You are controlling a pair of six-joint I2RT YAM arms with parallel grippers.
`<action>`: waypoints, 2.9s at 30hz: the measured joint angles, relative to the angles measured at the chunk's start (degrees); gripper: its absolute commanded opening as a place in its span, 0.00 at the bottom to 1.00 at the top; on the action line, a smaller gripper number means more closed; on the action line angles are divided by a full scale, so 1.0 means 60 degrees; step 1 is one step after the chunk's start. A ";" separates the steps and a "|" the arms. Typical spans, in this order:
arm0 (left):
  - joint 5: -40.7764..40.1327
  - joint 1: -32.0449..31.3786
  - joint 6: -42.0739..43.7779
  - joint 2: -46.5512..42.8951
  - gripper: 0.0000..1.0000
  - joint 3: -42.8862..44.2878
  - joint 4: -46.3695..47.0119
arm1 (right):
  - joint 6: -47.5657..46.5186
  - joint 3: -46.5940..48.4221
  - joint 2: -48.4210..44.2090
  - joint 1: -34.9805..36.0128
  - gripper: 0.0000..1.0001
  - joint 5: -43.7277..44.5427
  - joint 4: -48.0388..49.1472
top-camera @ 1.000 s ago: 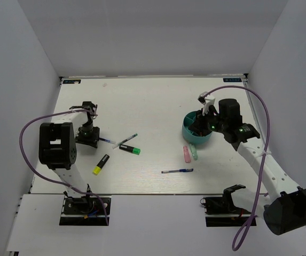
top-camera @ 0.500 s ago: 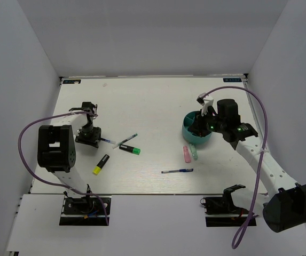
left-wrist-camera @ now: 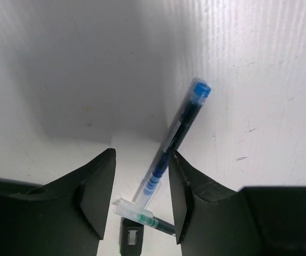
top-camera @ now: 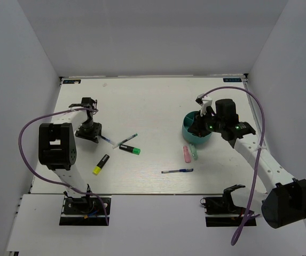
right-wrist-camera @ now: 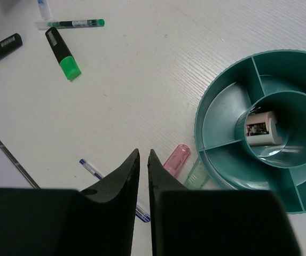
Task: Sort the stationery into containers
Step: Move the pen to the center of the board, then pick up the pen from the center of the board.
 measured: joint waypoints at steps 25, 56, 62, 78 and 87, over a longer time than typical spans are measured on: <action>0.0149 0.0000 0.0532 0.1038 0.56 0.0889 -0.0066 | -0.0069 0.0000 0.0135 -0.0146 0.14 -0.0004 0.0004; 0.0251 0.0000 0.0852 0.0710 0.52 0.0368 0.0433 | -0.0066 0.0000 0.0127 -0.0503 0.14 -0.0208 0.0004; 0.0251 0.0000 0.0918 0.0710 0.49 0.0364 0.0426 | -0.0062 -0.0004 0.0073 -0.0601 0.14 -0.0284 0.0000; 0.0259 0.0018 0.1126 0.0670 0.22 0.0270 0.0229 | -0.0062 -0.0171 -0.0051 -0.0685 0.14 -0.0433 0.0015; 0.0313 0.0018 0.1577 0.0678 0.00 0.0357 0.0197 | -0.0066 -0.0171 -0.0073 -0.0703 0.14 -0.0463 0.0018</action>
